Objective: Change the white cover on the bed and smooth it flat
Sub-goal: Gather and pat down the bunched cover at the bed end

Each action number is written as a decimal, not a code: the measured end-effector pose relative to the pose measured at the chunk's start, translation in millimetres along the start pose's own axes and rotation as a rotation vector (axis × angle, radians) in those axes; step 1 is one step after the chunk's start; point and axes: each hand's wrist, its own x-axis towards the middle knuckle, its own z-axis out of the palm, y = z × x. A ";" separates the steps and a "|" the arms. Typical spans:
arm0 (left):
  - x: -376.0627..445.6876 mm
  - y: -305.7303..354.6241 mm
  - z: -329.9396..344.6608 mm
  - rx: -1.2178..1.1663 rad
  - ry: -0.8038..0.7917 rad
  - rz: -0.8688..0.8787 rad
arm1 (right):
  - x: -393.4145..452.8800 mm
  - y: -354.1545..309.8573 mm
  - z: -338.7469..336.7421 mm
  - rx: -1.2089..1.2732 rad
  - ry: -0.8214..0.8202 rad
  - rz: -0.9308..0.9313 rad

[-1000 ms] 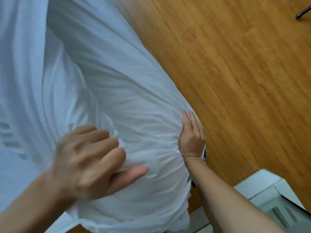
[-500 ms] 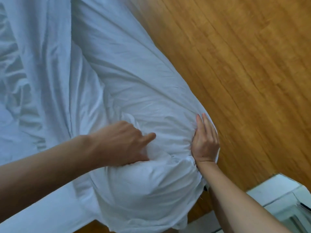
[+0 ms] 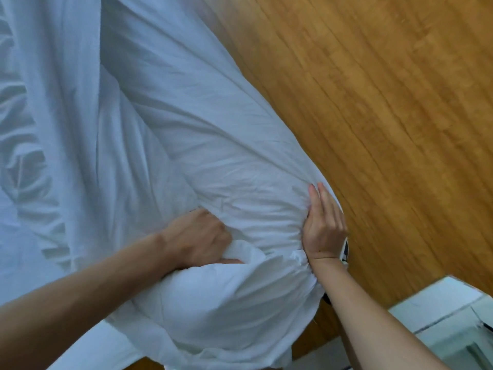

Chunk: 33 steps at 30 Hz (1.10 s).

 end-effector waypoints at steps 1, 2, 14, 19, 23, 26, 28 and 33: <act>-2.2 0.5 -5.4 0.013 0.022 -0.050 | 0.1 0.3 1.8 -0.006 0.014 0.004; -5.2 1.6 -13.0 0.004 0.071 -0.089 | 0.2 0.8 2.9 -0.003 0.022 0.017; -61.5 45.8 -97.1 0.086 0.656 -0.345 | -0.3 2.7 5.2 0.061 -0.020 0.082; -89.4 60.0 -22.4 0.006 0.696 -0.609 | -2.7 2.5 4.1 0.033 -0.014 0.065; -72.5 40.2 -62.9 -0.041 0.290 -0.554 | -0.5 0.4 1.9 0.025 -0.025 0.078; -36.1 16.0 -81.6 0.034 0.116 -0.454 | 0.2 0.2 1.5 0.014 -0.030 0.070; -15.4 8.6 -69.0 0.094 -0.011 -0.265 | 0.7 -0.1 1.5 0.007 -0.013 0.073; -13.2 0.9 -38.9 0.054 -0.153 -0.251 | 1.6 -1.7 1.3 -0.014 0.021 0.050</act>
